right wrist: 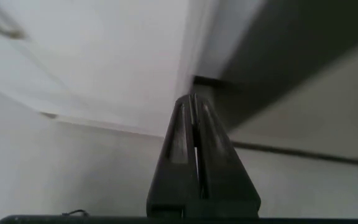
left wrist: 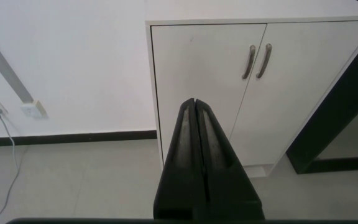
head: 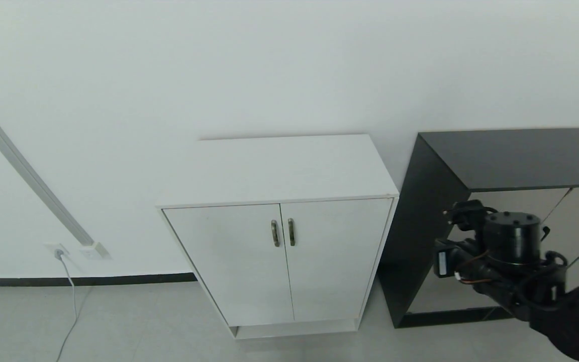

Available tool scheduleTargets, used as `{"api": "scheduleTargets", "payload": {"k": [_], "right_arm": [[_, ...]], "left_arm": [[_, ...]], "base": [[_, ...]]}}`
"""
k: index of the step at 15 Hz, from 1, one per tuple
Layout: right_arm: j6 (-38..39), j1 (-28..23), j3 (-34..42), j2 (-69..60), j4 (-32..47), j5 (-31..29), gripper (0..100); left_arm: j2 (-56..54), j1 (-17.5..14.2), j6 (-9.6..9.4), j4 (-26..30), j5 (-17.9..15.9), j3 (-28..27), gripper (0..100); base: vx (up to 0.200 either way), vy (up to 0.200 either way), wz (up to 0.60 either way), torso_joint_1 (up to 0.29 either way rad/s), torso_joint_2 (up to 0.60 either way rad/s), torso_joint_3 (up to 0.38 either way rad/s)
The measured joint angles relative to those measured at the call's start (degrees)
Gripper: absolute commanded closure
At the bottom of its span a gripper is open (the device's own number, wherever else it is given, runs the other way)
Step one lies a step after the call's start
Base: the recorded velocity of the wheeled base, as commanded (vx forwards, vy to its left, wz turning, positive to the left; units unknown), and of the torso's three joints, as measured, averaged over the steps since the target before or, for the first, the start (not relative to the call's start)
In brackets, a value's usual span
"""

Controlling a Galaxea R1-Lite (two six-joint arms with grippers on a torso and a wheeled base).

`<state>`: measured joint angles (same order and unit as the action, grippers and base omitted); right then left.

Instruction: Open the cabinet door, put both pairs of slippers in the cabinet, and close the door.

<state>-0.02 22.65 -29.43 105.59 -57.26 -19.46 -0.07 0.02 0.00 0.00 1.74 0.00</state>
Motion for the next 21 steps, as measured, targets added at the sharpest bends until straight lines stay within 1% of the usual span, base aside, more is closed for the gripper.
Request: {"api": "scheduleTargets", "payload": {"k": [2, 4, 6, 10, 12, 15, 18, 21], "right_arm": [[-1.2, -5.7, 7.6, -6.8, 0.0, -0.8, 100], [-1.5, -8.7, 13.4, -12.5, 0.0, -0.8, 100], [-1.6, -9.7, 18.6, -18.5, 0.1, -0.4, 100], [-1.5, -9.6, 27.5, -29.2, 1.1, 2.2, 100], [-1.0, -9.7, 28.9, -34.2, 6.2, 2.5, 100], [-0.8, -9.8, 29.3, -45.2, 19.2, 4.0, 100], [-0.7, -9.9, 29.4, -57.6, 32.5, 7.7, 100], [-0.6, -9.9, 29.4, -69.8, 43.9, 12.9, 100]], "left_arm": [[0.0, 0.0, 0.00, 0.0, 0.0, 0.0, 100], [0.0, 0.0, 0.00, 0.0, 0.0, 0.0, 100], [0.0, 0.0, 0.00, 0.0, 0.0, 0.0, 100], [0.0, 0.0, 0.07, 0.0, 0.0, 0.0, 100], [0.0, 0.0, 0.05, 0.0, 0.0, 0.0, 100], [0.0, 0.0, 0.07, 0.0, 0.0, 0.0, 100], [0.0, 0.0, 0.07, 0.0, 0.0, 0.0, 100], [0.0, 0.0, 0.07, 0.0, 0.0, 0.0, 100]], "base": [[0.000, 0.000, 0.00, 0.000, 0.00, 0.000], [0.000, 0.000, 0.00, 0.000, 0.00, 0.000], [0.000, 0.000, 0.00, 0.000, 0.00, 0.000], [0.000, 0.000, 0.00, 0.000, 0.00, 0.000], [0.000, 0.000, 0.00, 0.000, 0.00, 0.000], [0.000, 0.000, 0.00, 0.000, 0.00, 0.000], [0.000, 0.000, 0.00, 0.000, 0.00, 0.000], [0.000, 0.000, 0.00, 0.000, 0.00, 0.000]]}}
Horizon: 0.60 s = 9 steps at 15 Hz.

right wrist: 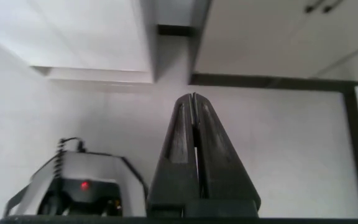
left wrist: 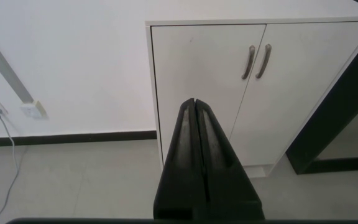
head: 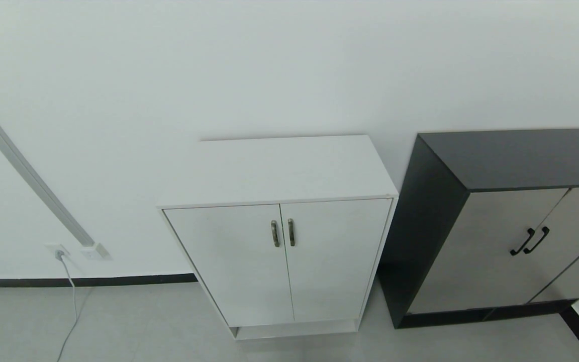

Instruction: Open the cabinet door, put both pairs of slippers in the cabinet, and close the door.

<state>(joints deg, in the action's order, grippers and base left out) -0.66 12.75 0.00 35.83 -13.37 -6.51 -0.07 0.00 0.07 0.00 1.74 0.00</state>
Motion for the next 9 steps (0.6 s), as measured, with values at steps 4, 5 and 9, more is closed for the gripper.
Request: {"api": "scheduleTargets", "payload": {"k": [4, 5, 9], "right_arm": [[0.0, 0.2, -0.7, -12.5, 12.9, 6.5, 100], [-0.4, 0.4, -0.6, -14.1, 13.2, 7.3, 100], [-0.8, -0.6, 0.0, -19.2, 13.3, 8.2, 100]], "left_arm": [[0.0, 0.0, 0.00, 0.0, 0.0, 0.0, 100], [0.0, 0.0, 0.00, 0.0, 0.0, 0.0, 100], [0.0, 0.0, 0.09, 0.0, 0.0, 0.0, 100]], "base": [[0.000, 0.000, 0.00, 0.000, 0.00, 0.000], [0.000, 0.000, 0.00, 0.000, 0.00, 0.000], [0.000, 0.000, 0.00, 0.000, 0.00, 0.000]]}}
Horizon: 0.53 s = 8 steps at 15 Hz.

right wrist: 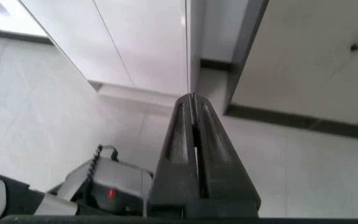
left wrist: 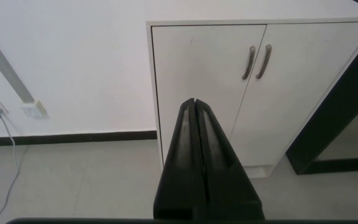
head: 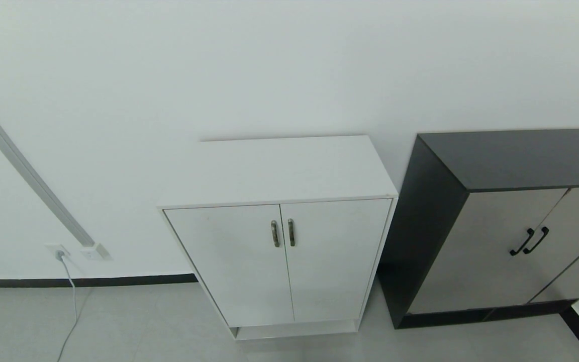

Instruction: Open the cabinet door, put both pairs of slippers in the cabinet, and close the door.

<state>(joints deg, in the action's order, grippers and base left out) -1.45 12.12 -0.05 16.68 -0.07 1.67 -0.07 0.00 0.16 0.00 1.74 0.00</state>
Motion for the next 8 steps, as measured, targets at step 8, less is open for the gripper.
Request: {"api": "scheduleTargets", "payload": {"k": [8], "right_arm": [[-0.2, -10.4, 0.0, -11.8, 0.0, 0.0, 100]], "left_arm": [[0.0, 0.0, 0.00, 0.0, 0.0, 0.0, 100]], "base": [[0.000, 0.000, 0.00, 0.000, 0.00, 0.000]]}}
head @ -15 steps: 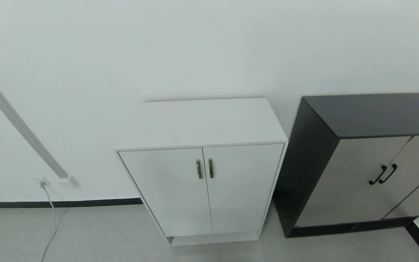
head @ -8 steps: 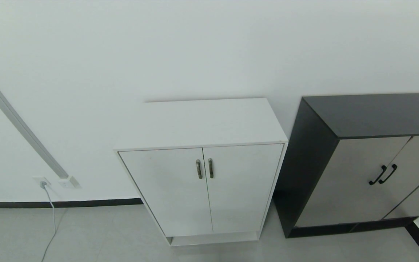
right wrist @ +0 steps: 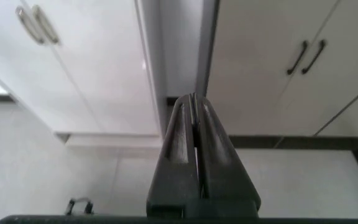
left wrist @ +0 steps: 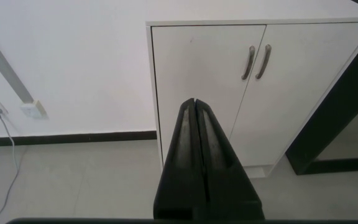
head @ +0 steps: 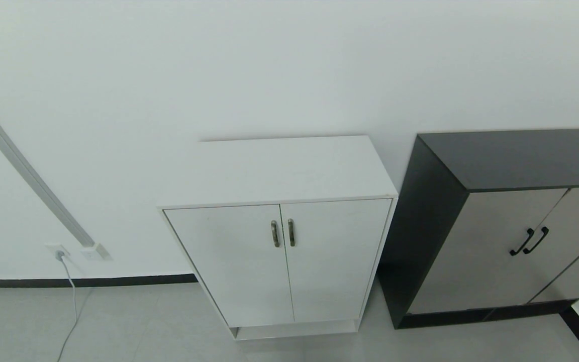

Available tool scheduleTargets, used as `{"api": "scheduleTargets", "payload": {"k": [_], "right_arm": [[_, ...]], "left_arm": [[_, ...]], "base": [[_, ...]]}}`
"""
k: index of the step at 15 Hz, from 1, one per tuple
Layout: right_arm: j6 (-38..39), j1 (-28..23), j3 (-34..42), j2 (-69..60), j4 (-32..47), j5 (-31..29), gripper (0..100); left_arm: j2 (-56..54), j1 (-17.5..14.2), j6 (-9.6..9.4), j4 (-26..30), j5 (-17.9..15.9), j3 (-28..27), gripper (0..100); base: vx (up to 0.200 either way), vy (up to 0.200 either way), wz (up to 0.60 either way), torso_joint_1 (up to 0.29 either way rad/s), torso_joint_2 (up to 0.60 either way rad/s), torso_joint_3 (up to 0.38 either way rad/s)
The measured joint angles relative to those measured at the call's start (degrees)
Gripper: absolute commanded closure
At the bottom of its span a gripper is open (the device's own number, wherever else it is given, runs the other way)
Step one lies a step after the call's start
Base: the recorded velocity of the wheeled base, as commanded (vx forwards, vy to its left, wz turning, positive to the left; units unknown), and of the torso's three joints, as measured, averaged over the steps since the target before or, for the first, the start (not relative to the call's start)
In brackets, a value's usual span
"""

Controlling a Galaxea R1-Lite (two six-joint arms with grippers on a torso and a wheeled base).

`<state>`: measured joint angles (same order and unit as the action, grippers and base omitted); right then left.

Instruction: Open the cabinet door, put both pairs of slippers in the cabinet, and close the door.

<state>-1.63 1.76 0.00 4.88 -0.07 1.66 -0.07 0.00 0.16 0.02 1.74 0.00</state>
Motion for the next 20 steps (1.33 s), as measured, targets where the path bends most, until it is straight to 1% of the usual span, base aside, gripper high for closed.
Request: {"api": "scheduleTargets", "payload": {"k": [3, 5, 6, 20], "right_arm": [[0.9, -1.3, 0.0, -3.4, 0.0, 0.0, 100], [4.5, -1.5, 0.0, -4.4, -0.3, -0.2, 100], [5.1, -1.6, 0.0, -4.6, -0.3, -0.3, 100], [4.1, -1.7, 0.0, -5.1, -0.3, 0.0, 100]], "left_arm": [[0.0, 0.0, 0.00, 0.0, 0.0, 0.0, 100], [0.0, 0.0, 0.00, 0.0, 0.0, 0.0, 100], [0.0, 0.0, -0.02, 0.0, 0.0, 0.0, 100], [0.0, 0.0, -0.09, 0.0, 0.1, 0.0, 100]], "base": [[0.000, 0.000, 0.00, 0.000, 0.00, 0.000], [0.000, 0.000, 0.00, 0.000, 0.00, 0.000], [0.000, 0.000, 0.00, 0.000, 0.00, 0.000], [0.000, 0.000, 0.00, 0.000, 0.00, 0.000]]}}
